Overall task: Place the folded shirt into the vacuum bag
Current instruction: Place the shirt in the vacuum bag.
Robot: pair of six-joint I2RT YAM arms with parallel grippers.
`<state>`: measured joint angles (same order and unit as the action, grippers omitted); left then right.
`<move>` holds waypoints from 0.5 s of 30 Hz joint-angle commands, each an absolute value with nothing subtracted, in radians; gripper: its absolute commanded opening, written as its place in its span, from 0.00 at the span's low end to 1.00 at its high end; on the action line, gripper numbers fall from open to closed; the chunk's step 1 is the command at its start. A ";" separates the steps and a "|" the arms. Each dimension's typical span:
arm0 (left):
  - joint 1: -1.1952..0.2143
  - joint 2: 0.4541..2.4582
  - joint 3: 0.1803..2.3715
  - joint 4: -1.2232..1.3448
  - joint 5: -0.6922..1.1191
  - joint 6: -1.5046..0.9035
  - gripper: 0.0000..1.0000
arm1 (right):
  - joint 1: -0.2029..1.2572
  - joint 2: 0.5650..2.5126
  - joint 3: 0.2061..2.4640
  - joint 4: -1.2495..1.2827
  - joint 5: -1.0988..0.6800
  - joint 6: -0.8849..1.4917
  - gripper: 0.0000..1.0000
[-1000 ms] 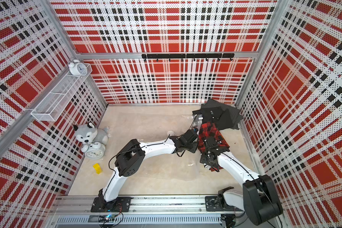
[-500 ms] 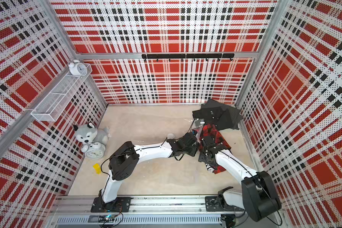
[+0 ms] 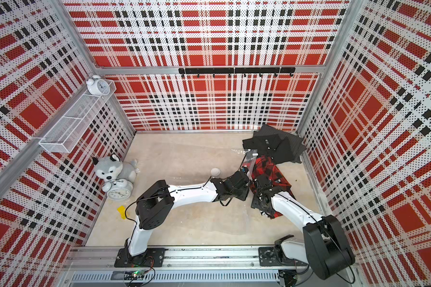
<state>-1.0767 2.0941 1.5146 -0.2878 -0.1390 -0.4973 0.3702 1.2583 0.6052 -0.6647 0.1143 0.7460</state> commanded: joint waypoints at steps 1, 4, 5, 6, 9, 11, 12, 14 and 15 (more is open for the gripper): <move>-1.094 2.088 1.533 -0.306 -0.147 -0.511 0.33 | 0.376 1.290 0.586 -0.621 0.095 0.759 0.65; -1.095 2.099 1.537 -0.305 -0.150 -0.518 0.19 | 0.378 1.301 0.582 -0.609 0.089 0.755 0.55; -1.098 2.101 1.540 -0.305 -0.153 -0.520 0.16 | 0.378 1.301 0.583 -0.609 0.089 0.752 0.51; -1.097 2.101 1.540 -0.305 -0.158 -0.520 0.12 | 0.377 1.299 0.583 -0.610 0.089 0.746 0.46; -1.097 2.096 1.538 -0.297 -0.170 -0.521 0.08 | 0.377 1.287 0.597 -0.628 0.100 0.731 0.26; -1.098 2.094 1.531 -0.286 -0.172 -0.521 0.06 | 0.378 1.272 0.608 -0.642 0.104 0.723 0.14; -1.097 2.094 1.529 -0.281 -0.172 -0.520 0.06 | 0.377 1.262 0.610 -0.642 0.097 0.717 0.10; -1.097 2.094 1.523 -0.273 -0.175 -0.520 0.04 | 0.377 1.232 0.623 -0.653 0.085 0.714 0.03; -1.096 2.095 1.520 -0.270 -0.178 -0.520 0.04 | 0.377 1.218 0.633 -0.665 0.081 0.714 0.01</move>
